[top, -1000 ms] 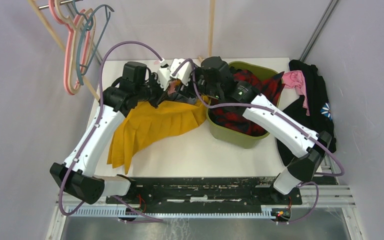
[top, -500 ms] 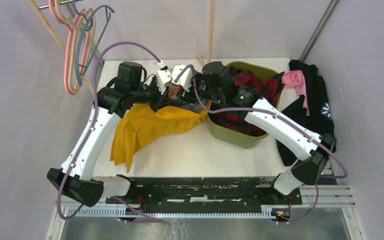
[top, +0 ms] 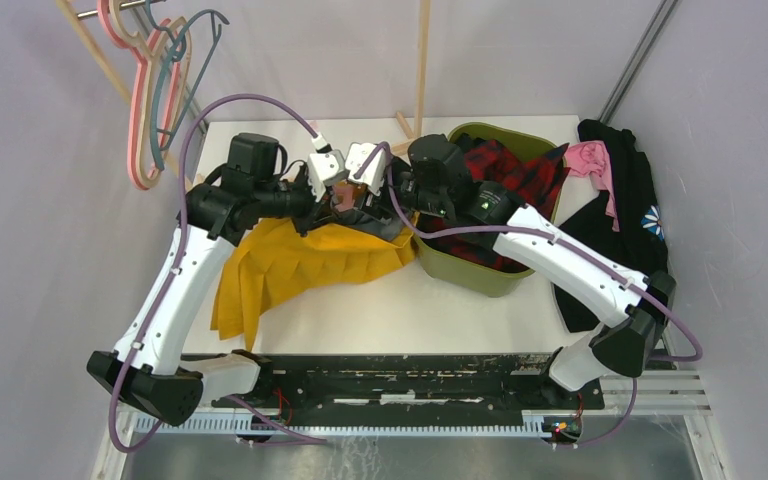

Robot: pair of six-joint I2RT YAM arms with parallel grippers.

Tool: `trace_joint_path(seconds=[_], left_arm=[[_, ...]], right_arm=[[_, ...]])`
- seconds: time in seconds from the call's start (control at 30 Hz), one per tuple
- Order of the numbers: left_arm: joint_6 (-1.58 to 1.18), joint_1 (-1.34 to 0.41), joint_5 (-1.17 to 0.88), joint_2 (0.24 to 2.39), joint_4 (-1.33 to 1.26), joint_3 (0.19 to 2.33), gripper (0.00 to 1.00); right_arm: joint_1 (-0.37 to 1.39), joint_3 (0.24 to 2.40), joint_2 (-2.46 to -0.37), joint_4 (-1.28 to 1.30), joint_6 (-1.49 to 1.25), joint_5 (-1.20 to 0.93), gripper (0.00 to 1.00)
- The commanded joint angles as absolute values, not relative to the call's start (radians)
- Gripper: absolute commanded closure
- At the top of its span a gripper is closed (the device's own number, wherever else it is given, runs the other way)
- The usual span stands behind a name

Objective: Remove the skirt from the hanger

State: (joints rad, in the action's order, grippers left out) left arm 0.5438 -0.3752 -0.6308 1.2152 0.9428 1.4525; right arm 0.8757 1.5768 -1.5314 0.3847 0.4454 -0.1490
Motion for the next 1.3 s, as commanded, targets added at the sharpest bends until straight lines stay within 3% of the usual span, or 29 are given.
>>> trace_joint_path(seconds=[0.0, 0.27, 0.8, 0.9, 0.93, 1.0, 1.2, 1.27], left_arm=[[0.618, -0.398, -0.779, 1.136, 0.827, 1.569, 0.97], [0.666, -0.395, -0.546, 1.18, 0.845, 1.582, 0.97], [0.595, -0.388, -0.634, 1.191, 0.781, 1.627, 0.97], [0.593, -0.39, -0.633, 1.187, 0.778, 1.614, 0.97], [0.594, -0.388, -0.626, 1.186, 0.778, 1.609, 0.97], [0.596, -0.39, -0.614, 1.184, 0.778, 1.595, 0.97], [0.482, -0.391, -0.628, 1.149, 0.616, 1.391, 0.97], [0.43, -0.391, -0.636, 1.126, 0.543, 1.264, 0.87]], right_arm=[[0.845, 1.531, -1.592, 0.493, 0.526, -0.043, 0.35], [0.821, 1.597, -1.588, 0.6, 0.552, -0.051, 0.35], [0.735, 1.629, -1.758, 0.527, 0.534, -0.159, 0.38], [0.719, 1.645, -1.766, 0.494, 0.5, -0.14, 0.48], [0.713, 1.654, -1.766, 0.488, 0.489, -0.127, 0.58], [0.697, 1.67, -1.762, 0.474, 0.465, -0.097, 0.96], [0.642, 1.749, -1.747, 0.437, 0.45, 0.021, 0.99], [0.624, 1.808, -1.769, 0.44, 0.447, 0.035, 0.99]])
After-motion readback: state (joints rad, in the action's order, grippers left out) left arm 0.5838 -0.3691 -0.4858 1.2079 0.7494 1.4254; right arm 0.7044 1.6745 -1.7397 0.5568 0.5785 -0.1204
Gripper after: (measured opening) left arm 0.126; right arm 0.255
